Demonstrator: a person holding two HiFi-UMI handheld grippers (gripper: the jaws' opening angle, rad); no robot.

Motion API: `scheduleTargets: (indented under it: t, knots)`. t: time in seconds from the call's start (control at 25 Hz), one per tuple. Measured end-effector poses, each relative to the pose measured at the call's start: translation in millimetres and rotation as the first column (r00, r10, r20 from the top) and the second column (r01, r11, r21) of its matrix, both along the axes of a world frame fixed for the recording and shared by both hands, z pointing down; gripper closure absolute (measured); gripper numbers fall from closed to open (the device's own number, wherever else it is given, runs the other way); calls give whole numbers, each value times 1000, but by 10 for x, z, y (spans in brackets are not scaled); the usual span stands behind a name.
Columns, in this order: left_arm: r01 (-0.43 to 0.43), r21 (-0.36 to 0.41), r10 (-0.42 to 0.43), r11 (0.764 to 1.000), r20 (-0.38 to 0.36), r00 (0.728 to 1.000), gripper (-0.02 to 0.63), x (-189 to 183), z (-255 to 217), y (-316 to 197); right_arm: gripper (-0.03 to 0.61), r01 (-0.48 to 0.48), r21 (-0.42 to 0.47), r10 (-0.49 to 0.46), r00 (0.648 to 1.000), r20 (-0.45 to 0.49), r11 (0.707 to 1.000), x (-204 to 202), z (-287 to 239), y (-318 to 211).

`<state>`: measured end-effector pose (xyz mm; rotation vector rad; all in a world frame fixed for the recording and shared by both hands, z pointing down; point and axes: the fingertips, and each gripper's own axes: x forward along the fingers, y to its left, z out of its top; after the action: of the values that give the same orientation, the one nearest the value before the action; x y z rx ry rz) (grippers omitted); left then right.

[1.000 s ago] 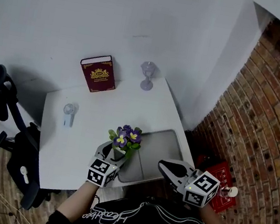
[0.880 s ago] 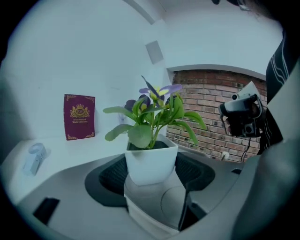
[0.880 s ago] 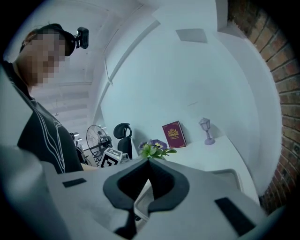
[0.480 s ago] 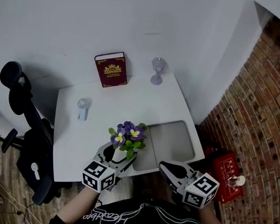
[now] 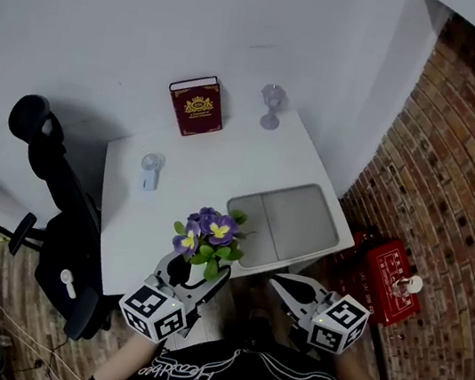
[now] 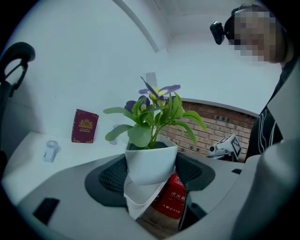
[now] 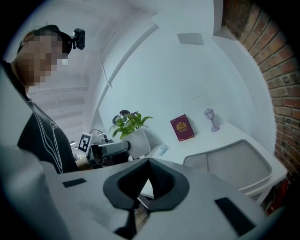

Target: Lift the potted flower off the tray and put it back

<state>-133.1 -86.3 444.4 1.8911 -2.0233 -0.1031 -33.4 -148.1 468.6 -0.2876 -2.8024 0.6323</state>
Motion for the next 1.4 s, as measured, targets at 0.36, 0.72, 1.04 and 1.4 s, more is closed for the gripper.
scheduleTargets:
  t: [0.36, 0.72, 1.04, 1.4]
  knots:
    - [-28, 9, 28, 1000, -30, 999, 278, 168, 29, 341, 577, -18, -15, 17, 1000, -20, 1000, 138, 97, 358]
    - [-21, 13, 22, 1000, -50, 999, 278, 215, 68, 463, 577, -10, -4, 10, 1000, -18, 1000, 175, 54, 493]
    - [-19, 13, 20, 1000, -54, 998, 278, 213, 75, 397, 577, -11, -5, 10, 1000, -12, 1000, 171, 37, 417]
    - [-18, 10, 18, 1000, -56, 998, 278, 177, 82, 129, 577, -19, -11, 19, 1000, -9, 1000, 159, 46, 165]
